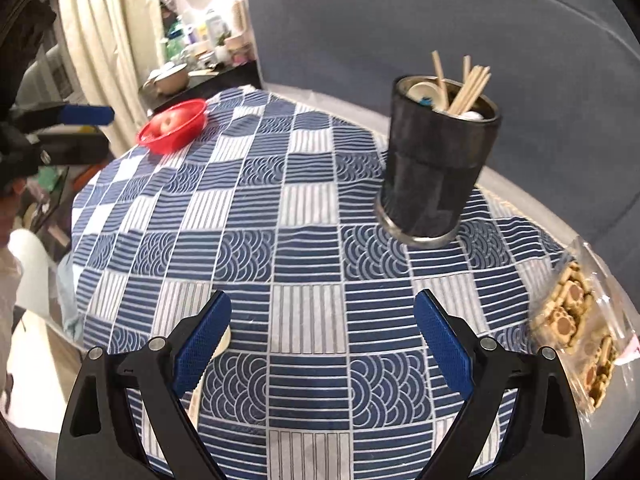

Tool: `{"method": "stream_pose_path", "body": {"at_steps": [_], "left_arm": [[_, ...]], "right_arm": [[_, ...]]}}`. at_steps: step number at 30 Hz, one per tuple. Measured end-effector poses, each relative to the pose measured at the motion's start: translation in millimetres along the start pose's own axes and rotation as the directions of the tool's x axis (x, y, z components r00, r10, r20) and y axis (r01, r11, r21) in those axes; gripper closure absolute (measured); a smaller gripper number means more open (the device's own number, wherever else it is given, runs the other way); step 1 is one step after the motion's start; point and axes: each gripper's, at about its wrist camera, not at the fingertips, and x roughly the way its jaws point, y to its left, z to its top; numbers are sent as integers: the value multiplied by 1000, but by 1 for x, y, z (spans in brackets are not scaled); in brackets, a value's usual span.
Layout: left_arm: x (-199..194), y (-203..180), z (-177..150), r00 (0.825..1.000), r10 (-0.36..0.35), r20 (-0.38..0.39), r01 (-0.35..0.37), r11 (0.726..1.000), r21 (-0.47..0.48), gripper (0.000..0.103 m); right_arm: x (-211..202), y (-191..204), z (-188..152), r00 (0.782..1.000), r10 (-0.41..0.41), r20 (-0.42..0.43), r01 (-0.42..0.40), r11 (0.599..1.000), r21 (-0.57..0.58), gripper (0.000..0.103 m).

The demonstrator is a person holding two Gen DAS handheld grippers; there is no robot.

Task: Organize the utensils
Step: 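Withdraw both tools from the cup and move the left tool over the pig-print spoon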

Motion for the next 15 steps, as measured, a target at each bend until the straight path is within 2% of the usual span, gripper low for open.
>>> {"method": "stream_pose_path", "body": {"at_steps": [3,6,10,15], "left_arm": [[11,-3,-15,1000,13,-18,-13,1000,-16,6],[20,-4,-29,998,55,-38,-57,996,-63,6],[32,-4,-51,996,19,-87,-31,990,-138,6],[44,-8,-78,995,-9,-98,-13,976,-217,6]], "right_arm": [[8,0,0,999,35,-19,-36,999,-23,15],[19,1,2,996,81,-46,-84,995,-59,15],[34,2,4,987,134,-91,-144,983,-117,15],[49,8,3,975,179,-135,-205,956,-210,16]]}}
